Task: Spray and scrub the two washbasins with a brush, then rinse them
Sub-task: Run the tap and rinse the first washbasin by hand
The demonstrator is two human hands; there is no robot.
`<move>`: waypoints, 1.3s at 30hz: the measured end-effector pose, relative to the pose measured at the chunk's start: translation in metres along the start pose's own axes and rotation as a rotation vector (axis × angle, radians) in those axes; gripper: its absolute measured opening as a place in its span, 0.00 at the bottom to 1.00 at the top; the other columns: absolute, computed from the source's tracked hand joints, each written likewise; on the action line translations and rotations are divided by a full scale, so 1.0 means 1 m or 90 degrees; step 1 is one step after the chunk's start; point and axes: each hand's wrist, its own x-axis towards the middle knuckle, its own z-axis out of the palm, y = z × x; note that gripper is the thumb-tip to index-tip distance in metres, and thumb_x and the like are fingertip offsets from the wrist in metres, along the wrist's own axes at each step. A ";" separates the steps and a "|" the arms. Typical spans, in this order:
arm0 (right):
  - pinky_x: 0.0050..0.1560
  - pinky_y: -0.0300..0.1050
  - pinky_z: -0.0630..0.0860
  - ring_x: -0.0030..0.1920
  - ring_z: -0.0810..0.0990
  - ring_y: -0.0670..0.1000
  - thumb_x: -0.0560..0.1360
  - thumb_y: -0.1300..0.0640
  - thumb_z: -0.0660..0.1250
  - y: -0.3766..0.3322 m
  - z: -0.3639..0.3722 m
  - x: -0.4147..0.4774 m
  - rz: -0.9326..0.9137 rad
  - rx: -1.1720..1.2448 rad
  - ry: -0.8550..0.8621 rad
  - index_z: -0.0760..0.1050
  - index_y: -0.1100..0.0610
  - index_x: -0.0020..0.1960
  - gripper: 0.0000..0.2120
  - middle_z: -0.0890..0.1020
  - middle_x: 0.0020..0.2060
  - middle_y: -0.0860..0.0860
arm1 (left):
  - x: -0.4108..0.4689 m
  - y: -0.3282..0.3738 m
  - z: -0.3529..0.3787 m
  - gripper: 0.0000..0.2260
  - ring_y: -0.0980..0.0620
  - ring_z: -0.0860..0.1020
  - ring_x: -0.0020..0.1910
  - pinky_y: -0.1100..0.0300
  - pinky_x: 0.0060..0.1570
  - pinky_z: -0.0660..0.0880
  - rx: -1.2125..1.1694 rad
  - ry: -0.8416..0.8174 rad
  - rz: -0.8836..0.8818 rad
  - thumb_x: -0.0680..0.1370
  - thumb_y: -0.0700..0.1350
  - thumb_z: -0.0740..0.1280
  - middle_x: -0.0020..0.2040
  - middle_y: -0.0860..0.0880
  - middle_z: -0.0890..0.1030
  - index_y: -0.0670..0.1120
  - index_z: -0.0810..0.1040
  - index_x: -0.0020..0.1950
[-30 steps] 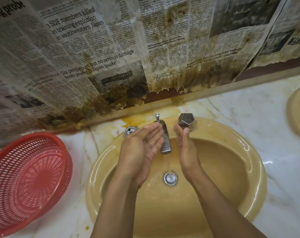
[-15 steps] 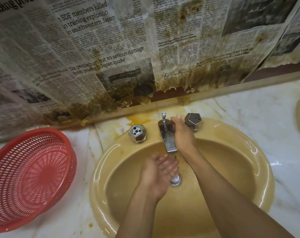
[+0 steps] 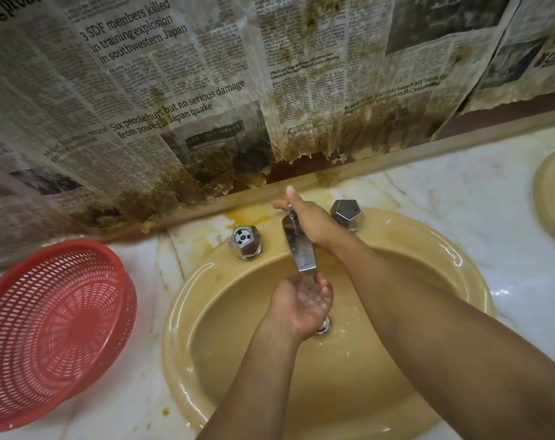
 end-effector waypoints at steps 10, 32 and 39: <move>0.73 0.46 0.68 0.67 0.76 0.44 0.86 0.40 0.47 0.054 0.018 -0.049 -0.010 0.435 0.187 0.76 0.56 0.69 0.28 0.80 0.67 0.50 | -0.050 0.017 0.023 0.15 0.46 0.79 0.35 0.56 0.35 0.77 0.273 0.157 0.384 0.82 0.40 0.59 0.41 0.44 0.86 0.39 0.82 0.43; 0.54 0.52 0.83 0.53 0.85 0.62 0.85 0.56 0.57 -0.063 0.019 -0.099 0.187 0.596 0.107 0.75 0.71 0.60 0.18 0.83 0.52 0.67 | -0.001 0.107 -0.026 0.19 0.50 0.81 0.55 0.47 0.54 0.82 0.798 0.090 0.736 0.73 0.57 0.75 0.59 0.52 0.80 0.63 0.76 0.61; 0.69 0.53 0.75 0.60 0.80 0.57 0.85 0.54 0.59 -0.096 0.046 -0.078 0.114 0.492 0.098 0.69 0.69 0.71 0.21 0.77 0.65 0.64 | 0.016 0.110 -0.031 0.15 0.50 0.79 0.55 0.46 0.58 0.77 0.752 0.052 0.807 0.85 0.57 0.53 0.55 0.51 0.81 0.54 0.78 0.58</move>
